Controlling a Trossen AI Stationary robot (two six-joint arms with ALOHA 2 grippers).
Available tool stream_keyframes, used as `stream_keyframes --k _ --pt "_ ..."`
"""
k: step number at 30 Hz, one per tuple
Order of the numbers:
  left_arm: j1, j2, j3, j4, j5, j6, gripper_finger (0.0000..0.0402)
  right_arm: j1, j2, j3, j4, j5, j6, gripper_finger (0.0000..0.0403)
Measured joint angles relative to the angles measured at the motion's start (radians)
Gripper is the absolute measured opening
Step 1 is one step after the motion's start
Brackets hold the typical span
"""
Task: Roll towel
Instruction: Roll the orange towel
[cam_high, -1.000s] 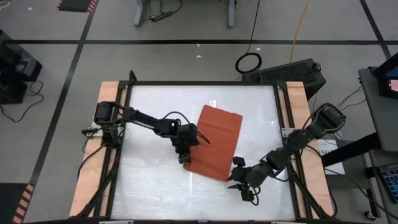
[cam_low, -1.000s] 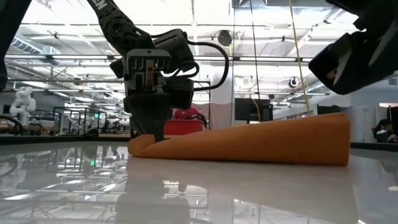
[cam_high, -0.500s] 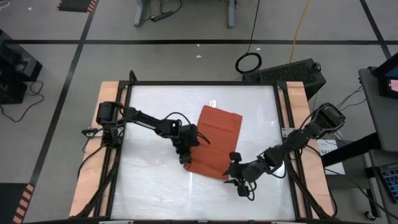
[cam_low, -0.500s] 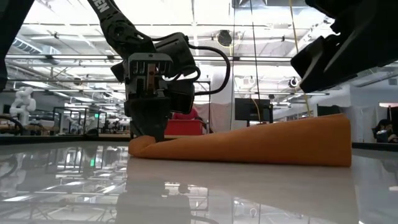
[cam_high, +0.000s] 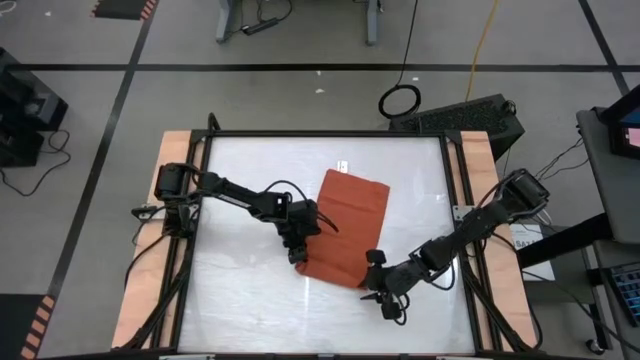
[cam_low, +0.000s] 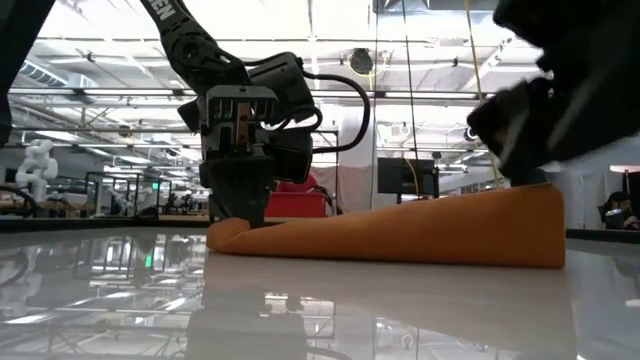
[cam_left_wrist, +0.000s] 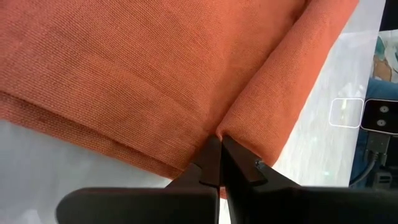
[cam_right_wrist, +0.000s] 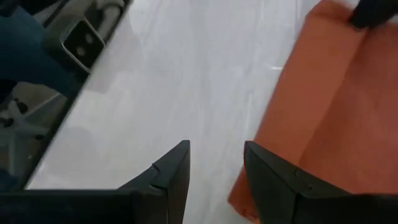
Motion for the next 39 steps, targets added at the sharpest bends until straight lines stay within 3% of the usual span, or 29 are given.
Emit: stream_keyframes --k 24,39 --pt "0.001 -0.012 -0.002 -0.008 -0.014 0.066 0.0011 -0.034 0.064 0.000 -0.100 0.017 0.161 0.0141" --pt "0.010 -0.151 -0.005 -0.115 -0.084 0.233 0.0140 -0.034 0.128 0.002 -0.038 -0.023 0.238 0.0141"
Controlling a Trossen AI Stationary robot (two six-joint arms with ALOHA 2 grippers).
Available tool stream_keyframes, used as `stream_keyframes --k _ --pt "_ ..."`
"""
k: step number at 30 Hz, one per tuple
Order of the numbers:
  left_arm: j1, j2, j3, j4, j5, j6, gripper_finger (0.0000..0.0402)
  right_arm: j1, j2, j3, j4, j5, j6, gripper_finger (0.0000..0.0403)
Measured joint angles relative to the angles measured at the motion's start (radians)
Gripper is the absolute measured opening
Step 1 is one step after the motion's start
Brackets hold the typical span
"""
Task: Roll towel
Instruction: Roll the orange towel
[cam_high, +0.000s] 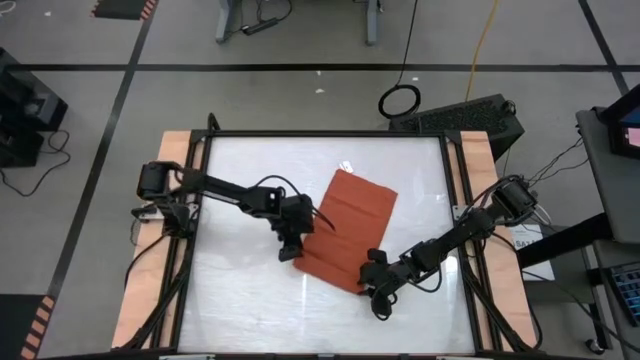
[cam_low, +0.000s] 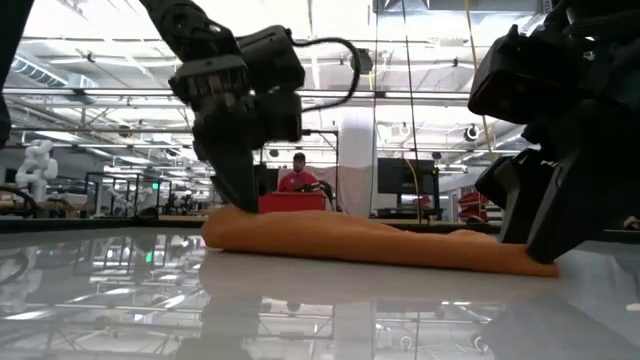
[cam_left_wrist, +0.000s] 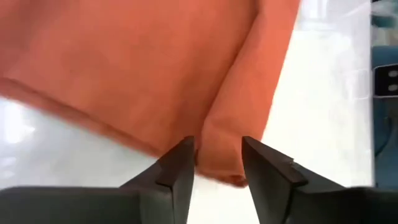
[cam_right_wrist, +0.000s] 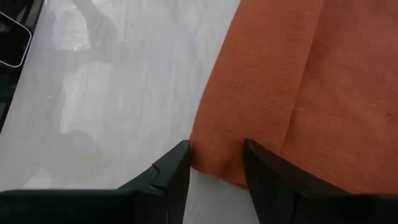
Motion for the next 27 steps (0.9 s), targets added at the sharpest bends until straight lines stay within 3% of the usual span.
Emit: stream_keyframes --k 5,9,11,16,19,23,27 --pt "-0.002 -0.101 0.001 -0.056 -0.104 0.150 0.0146 0.000 0.000 0.000 -0.007 -0.004 0.001 0.0141" --pt "-0.065 -0.156 0.001 -0.048 -0.119 0.327 0.0146 0.000 0.001 0.000 -0.010 -0.009 0.000 0.0141" --pt "-0.112 -0.161 0.003 -0.024 -0.140 0.425 0.0146 0.000 0.001 -0.001 -0.011 -0.010 0.000 0.0141" --pt "-0.223 -0.127 0.002 0.027 -0.302 0.628 0.0147 0.000 0.002 -0.001 -0.013 -0.011 0.008 0.0141" --pt "-0.253 -0.089 0.002 0.042 -0.352 0.667 0.0163 0.000 0.002 -0.001 -0.015 -0.010 0.018 0.0141" --pt "-0.261 -0.045 -0.013 0.041 -0.363 0.667 0.0214 0.000 0.002 -0.002 -0.014 -0.008 0.027 0.0141" --pt "-0.261 -0.012 -0.023 0.032 -0.461 0.659 0.0248 0.000 0.002 -0.002 -0.013 -0.007 0.027 0.0141"
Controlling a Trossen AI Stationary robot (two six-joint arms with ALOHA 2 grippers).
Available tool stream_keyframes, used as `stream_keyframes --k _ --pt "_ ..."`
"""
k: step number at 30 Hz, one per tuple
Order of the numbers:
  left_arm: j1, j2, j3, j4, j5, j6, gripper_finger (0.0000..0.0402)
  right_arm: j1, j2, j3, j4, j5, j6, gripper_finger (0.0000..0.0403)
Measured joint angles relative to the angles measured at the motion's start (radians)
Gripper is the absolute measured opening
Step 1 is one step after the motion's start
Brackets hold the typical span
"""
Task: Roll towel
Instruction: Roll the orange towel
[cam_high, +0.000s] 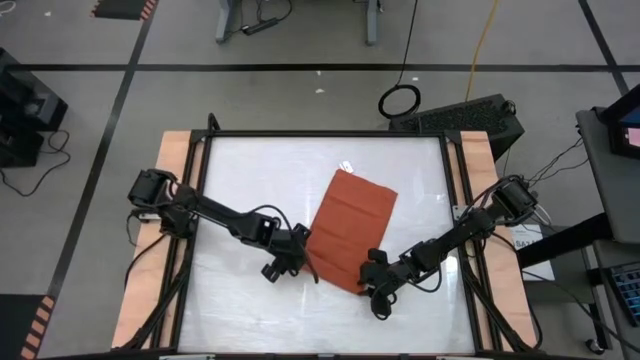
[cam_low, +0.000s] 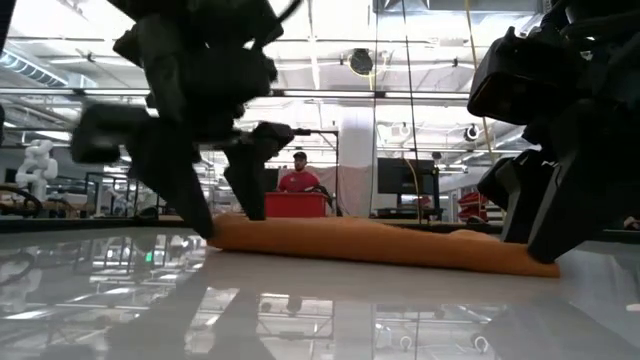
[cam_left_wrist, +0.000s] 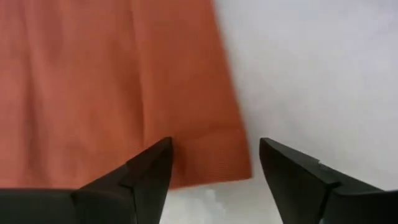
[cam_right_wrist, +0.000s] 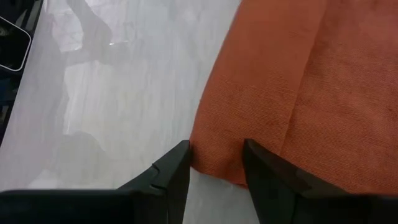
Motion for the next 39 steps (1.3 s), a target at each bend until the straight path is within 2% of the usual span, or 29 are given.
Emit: stream_keyframes --k 2,5,8,11,16,18,24,29,34,39 --pt "0.000 0.017 0.000 0.003 -0.051 -0.001 0.0249 0.000 0.000 0.000 0.000 0.001 0.000 0.0141" --pt "0.003 0.038 0.000 0.007 -0.045 -0.002 0.0241 0.000 0.000 0.000 0.000 0.002 0.000 0.0141" --pt "0.003 0.058 0.003 0.008 -0.029 -0.018 0.0213 0.000 0.000 0.000 0.001 0.003 0.002 0.0141" --pt "0.002 0.064 0.002 0.008 -0.020 -0.051 0.0160 0.000 0.001 0.000 0.001 0.003 0.013 0.0141" --pt "0.002 0.059 0.001 0.036 0.008 -0.064 0.0044 0.001 -0.009 -0.001 -0.010 -0.002 0.026 0.0141" --pt "0.003 0.060 0.001 0.040 0.023 -0.080 0.0016 0.002 -0.028 -0.003 -0.029 -0.006 0.026 0.0141" --pt "0.001 0.062 0.000 0.065 0.070 -0.188 0.0018 0.016 -0.143 -0.007 -0.146 -0.001 0.012 0.0146" --pt "0.000 0.063 0.002 0.087 0.131 -0.266 0.0017 0.091 -0.222 -0.005 -0.145 0.152 -0.041 0.0188" --pt "0.000 0.063 0.002 0.091 0.141 -0.311 0.0016 0.161 -0.211 -0.004 -0.121 0.286 -0.053 0.0233" --pt "0.005 0.063 0.003 0.110 0.144 -0.342 0.0016 0.178 -0.147 -0.002 -0.021 0.305 -0.053 0.0227"
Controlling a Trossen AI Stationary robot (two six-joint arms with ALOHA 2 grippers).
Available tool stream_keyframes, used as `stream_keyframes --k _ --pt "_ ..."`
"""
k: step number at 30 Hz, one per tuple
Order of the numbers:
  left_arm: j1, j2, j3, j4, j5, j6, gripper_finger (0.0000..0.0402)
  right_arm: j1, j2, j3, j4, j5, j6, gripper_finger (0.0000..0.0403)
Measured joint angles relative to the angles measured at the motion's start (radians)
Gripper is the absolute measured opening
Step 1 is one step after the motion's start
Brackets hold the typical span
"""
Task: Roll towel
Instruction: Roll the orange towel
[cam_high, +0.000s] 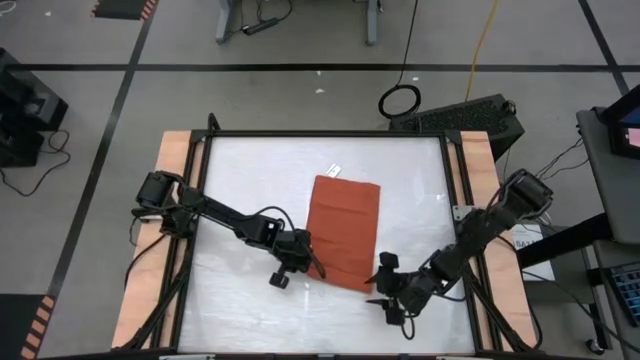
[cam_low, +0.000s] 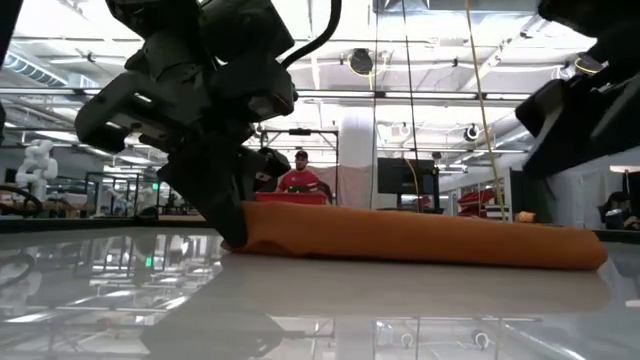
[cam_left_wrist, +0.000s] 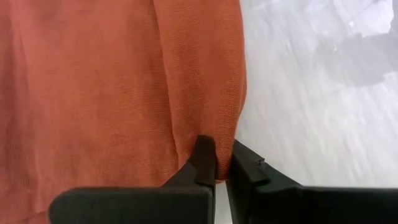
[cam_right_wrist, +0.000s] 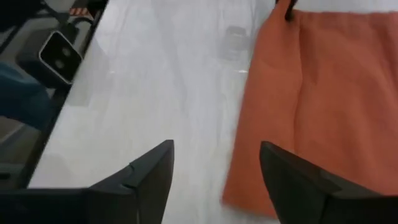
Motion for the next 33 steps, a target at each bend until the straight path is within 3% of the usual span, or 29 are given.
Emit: stream_keyframes --k 9,15,19,23,25,28,33 --pt "0.006 0.000 0.000 -0.002 0.025 -0.005 0.0015 0.000 0.146 0.078 -0.012 0.069 -0.027 0.0187" --pt "0.006 0.000 0.001 -0.005 0.025 -0.005 0.0015 0.003 0.208 0.104 -0.116 0.079 0.101 0.0154" --pt "0.006 0.000 0.002 -0.009 0.025 -0.005 0.0015 0.008 0.215 0.106 -0.136 0.090 0.148 0.0106" --pt "0.006 0.000 0.002 -0.012 0.027 -0.005 0.0015 0.007 0.208 0.107 -0.177 0.095 0.192 0.0033" --pt "0.004 -0.001 0.002 -0.012 0.027 -0.005 0.0015 0.007 0.199 0.106 -0.186 0.081 0.203 0.0010" --pt "0.001 -0.001 0.003 -0.016 0.027 -0.024 0.0015 0.002 0.168 0.104 -0.213 0.050 0.243 0.0009" --pt "0.001 -0.002 0.005 -0.042 0.030 -0.073 0.0015 -0.044 0.110 0.099 -0.226 -0.106 0.285 0.0003"
